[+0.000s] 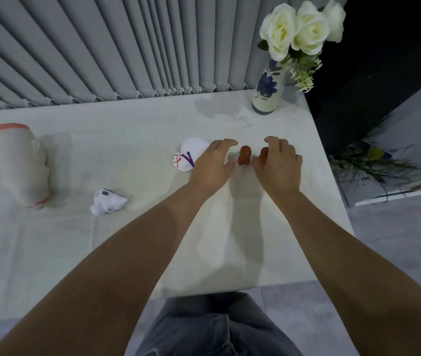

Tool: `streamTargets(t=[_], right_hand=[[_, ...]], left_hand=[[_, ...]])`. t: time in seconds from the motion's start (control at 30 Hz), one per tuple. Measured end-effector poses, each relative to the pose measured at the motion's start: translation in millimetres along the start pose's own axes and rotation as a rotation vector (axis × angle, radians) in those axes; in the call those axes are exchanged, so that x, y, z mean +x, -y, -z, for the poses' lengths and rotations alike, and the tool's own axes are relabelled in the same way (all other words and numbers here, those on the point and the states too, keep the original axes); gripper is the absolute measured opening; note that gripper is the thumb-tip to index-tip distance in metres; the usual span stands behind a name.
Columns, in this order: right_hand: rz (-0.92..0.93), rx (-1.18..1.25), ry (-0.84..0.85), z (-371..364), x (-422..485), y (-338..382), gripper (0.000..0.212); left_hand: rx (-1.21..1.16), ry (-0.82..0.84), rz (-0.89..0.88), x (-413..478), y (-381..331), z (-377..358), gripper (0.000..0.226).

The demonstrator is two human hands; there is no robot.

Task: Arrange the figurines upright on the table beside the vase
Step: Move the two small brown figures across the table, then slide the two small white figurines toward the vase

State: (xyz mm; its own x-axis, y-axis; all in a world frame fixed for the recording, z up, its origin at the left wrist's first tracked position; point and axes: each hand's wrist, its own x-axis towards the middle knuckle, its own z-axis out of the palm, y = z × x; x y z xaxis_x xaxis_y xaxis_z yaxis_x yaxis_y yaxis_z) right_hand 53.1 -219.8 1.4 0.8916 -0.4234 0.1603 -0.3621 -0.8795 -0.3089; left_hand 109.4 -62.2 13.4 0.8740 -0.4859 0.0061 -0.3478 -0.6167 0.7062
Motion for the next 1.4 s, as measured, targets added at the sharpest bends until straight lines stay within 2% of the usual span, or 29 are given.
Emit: streamTargets(t=[0.07, 0.23, 0.4, 0.5, 0.63, 0.77, 1.0, 1.17, 1.3, 1.4], right_hand=[[0.056, 0.030, 0.010, -1.6, -0.6, 14.4, 0.044], [0.303, 0.049, 0.131, -10.3, -6.0, 63.8, 0.053], [0.478, -0.015, 0.229, -28.3, -10.5, 93.9, 0.050], [0.510, -0.056, 0.261, -38.9, -12.3, 101.3, 0.054], [0.493, -0.128, 0.358, -50.3, -8.8, 105.8, 0.063], [0.441, -0.195, 0.384, -55.0, 1.7, 110.6, 0.071], [0.342, -0.131, 0.352, -59.0, 14.3, 111.1, 0.076], [0.299, -0.101, 0.350, -56.4, 25.1, 108.6, 0.077], [0.282, -0.039, 0.382, -50.4, 40.3, 112.1, 0.070], [0.177, 0.108, 0.470, -45.0, 52.1, 116.9, 0.052]], left_hand=[[-0.008, -0.091, 0.020, -12.8, 7.8, 8.0, 0.038], [0.150, -0.305, 0.161, -50.3, 46.4, 39.2, 0.032], [0.308, -0.303, 0.271, -89.6, 94.5, 66.7, 0.039], [0.418, -0.292, 0.398, -112.1, 118.3, 77.6, 0.044], [0.495, -0.214, 0.492, -134.5, 144.1, 89.2, 0.052], [0.492, -0.128, 0.506, -148.5, 162.0, 97.0, 0.060], [0.428, -0.122, 0.435, -147.2, 170.2, 106.6, 0.055], [0.426, -0.079, 0.464, -133.5, 169.5, 111.3, 0.051], [0.293, -0.068, 0.461, -108.5, 162.0, 113.8, 0.048], [0.082, -0.095, 0.519, -84.3, 148.8, 114.9, 0.029]])
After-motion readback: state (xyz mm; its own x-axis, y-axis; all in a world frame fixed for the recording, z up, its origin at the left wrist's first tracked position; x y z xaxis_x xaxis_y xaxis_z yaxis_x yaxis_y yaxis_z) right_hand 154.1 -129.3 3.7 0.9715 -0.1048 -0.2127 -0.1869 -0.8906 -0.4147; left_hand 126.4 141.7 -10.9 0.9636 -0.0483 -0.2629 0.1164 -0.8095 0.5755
